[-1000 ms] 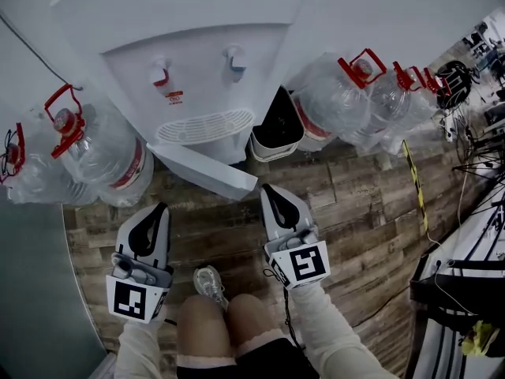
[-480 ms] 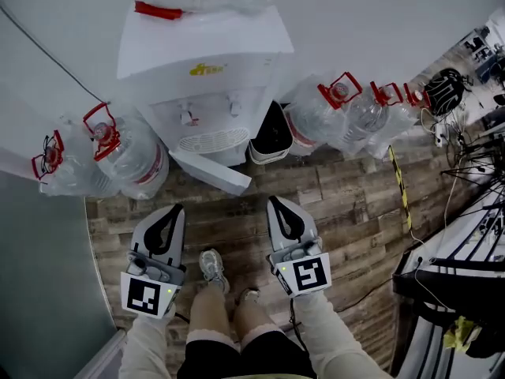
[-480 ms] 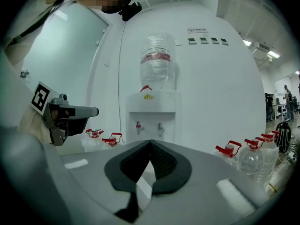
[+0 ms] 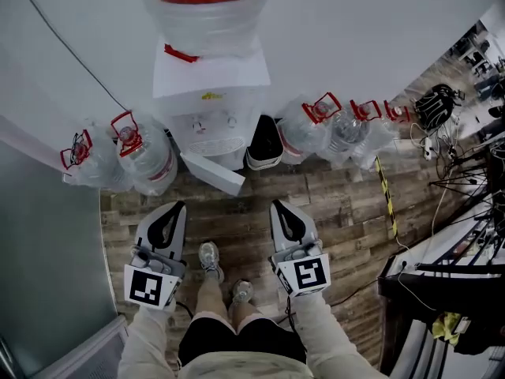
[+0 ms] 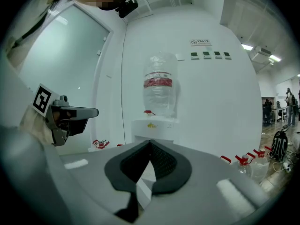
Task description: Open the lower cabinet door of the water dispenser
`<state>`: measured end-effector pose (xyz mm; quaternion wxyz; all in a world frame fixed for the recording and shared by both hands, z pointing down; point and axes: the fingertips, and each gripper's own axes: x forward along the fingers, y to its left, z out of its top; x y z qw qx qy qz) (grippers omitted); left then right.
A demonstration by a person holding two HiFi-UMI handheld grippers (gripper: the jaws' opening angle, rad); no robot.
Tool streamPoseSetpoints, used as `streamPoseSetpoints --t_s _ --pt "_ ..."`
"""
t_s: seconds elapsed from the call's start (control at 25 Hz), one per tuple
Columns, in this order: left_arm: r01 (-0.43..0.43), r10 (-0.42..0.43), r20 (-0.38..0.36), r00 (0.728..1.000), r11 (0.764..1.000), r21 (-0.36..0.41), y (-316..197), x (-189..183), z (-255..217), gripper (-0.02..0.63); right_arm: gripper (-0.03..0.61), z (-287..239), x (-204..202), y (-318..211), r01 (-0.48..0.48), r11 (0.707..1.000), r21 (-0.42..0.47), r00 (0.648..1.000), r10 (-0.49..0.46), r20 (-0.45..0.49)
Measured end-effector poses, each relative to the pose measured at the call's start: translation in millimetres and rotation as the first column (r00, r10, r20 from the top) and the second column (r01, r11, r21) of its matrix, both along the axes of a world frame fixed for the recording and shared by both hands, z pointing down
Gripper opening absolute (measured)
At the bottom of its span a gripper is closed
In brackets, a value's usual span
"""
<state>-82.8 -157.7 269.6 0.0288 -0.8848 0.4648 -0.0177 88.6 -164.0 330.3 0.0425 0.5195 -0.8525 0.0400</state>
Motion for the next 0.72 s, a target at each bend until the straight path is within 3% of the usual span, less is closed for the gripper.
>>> streamPoseSetpoints --t_s 0.12,0.32,0.72 --pt "0.008 -0.008 0.001 1.0 0.999 0.035 16.8 0.8 -31.6 0.002 0.009 -33.0 2.0 14.5 0.016 1.0 0.01 1.0 -0.016 -0.005" --pt "0.054 -0.054 0.037 0.998 0.999 0.003 42.5 -1.2 -58.4 0.002 0.009 -75.2 6.4 36.9 0.029 0.999 0.03 1.0 -0.028 -0.006" --pt "0.06 -0.061 0.035 0.998 0.998 0.025 90.2 16.6 -114.7 0.002 0.009 -133.2 10.0 80.3 0.058 0.996 0.061 0.998 -0.058 -0.008"
